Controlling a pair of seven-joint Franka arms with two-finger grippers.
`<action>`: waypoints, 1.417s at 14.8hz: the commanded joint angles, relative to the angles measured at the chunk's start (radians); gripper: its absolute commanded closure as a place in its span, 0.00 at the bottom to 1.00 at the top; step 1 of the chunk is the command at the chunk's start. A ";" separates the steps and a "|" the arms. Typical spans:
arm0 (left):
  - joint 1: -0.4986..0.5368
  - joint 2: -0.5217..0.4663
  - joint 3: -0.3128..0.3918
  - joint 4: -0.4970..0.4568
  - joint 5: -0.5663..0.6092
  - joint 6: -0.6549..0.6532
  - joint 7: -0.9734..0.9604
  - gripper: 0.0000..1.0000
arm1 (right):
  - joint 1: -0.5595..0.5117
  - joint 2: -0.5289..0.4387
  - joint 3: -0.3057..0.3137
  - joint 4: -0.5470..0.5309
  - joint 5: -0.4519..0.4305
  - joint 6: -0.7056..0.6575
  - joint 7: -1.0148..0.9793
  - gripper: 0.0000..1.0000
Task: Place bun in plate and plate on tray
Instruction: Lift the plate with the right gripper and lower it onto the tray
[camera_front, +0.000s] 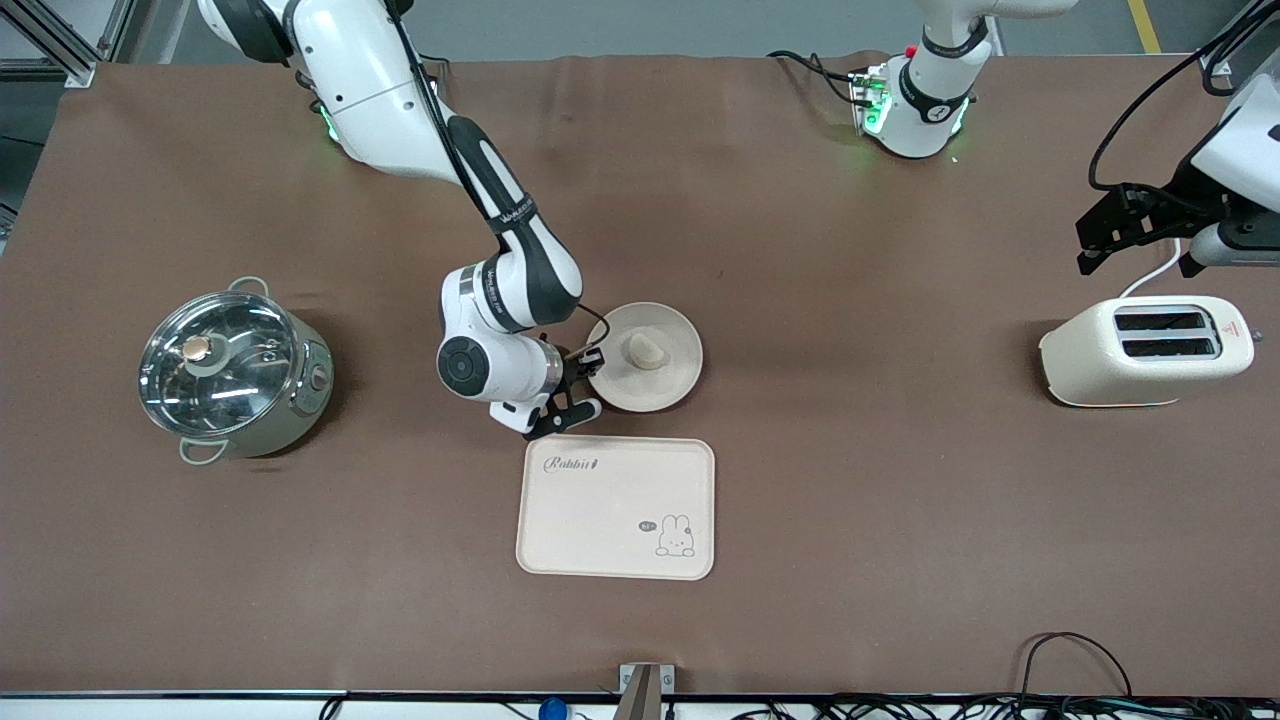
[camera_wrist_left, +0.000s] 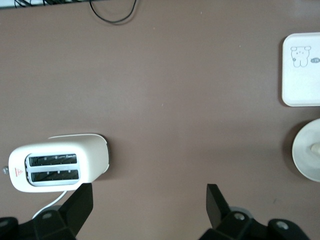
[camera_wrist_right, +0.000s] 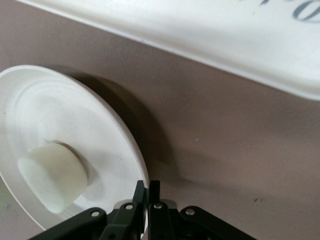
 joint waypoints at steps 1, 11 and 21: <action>-0.002 0.016 0.008 0.038 -0.023 -0.044 0.010 0.00 | -0.006 -0.053 -0.012 0.006 -0.006 -0.007 0.046 0.99; -0.009 0.017 0.008 0.036 -0.022 -0.060 0.005 0.00 | -0.148 0.101 -0.041 0.372 -0.003 -0.001 0.256 1.00; 0.000 0.017 0.008 0.035 -0.023 -0.060 0.013 0.00 | -0.211 0.292 0.011 0.541 0.007 0.036 0.310 0.99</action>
